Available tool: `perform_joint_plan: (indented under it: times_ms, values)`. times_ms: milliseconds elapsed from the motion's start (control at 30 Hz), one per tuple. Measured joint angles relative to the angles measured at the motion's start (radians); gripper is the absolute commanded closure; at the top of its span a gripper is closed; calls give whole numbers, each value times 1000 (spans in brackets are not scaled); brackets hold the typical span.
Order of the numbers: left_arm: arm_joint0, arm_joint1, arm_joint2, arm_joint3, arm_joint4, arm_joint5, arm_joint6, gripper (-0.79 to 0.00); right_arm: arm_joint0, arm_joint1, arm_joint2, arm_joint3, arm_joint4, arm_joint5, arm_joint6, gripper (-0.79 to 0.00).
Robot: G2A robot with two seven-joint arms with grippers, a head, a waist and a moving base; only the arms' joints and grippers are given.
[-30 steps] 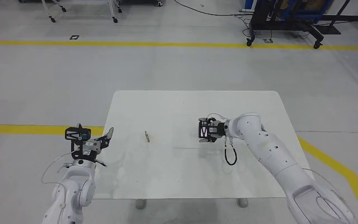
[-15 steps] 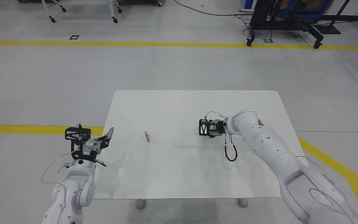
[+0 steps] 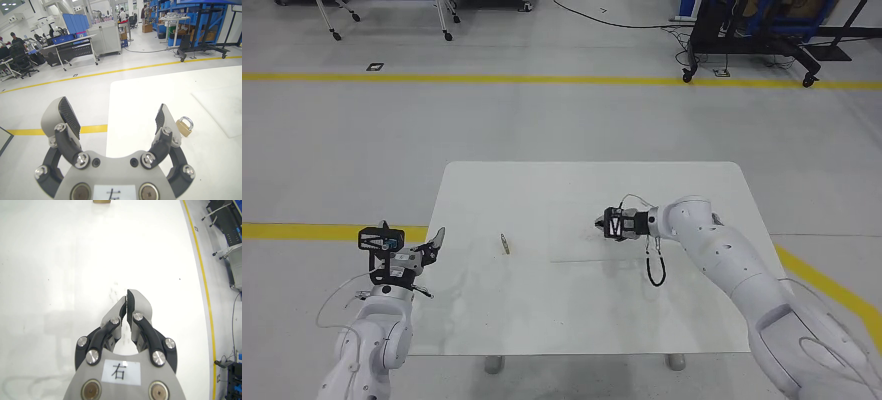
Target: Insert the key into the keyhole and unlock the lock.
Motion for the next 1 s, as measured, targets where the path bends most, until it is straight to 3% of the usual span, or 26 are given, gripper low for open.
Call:
perform_joint_plan:
  times_ms: [300,467,867,1000]
  values:
    - [0,0,0,0,0,0,0,-785,-127,58,102,-51,207,-107,-294,0]
    - [0,0,0,0,0,0,0,-785,-211,87,129,-137,448,-157,-230,0]
    - [0,0,0,0,0,0,0,-785,-211,86,128,-138,429,-155,-231,0]
    - [39,-5,-12,0,-107,-55,-5,-785,-269,83,88,-190,609,-171,-215,0]
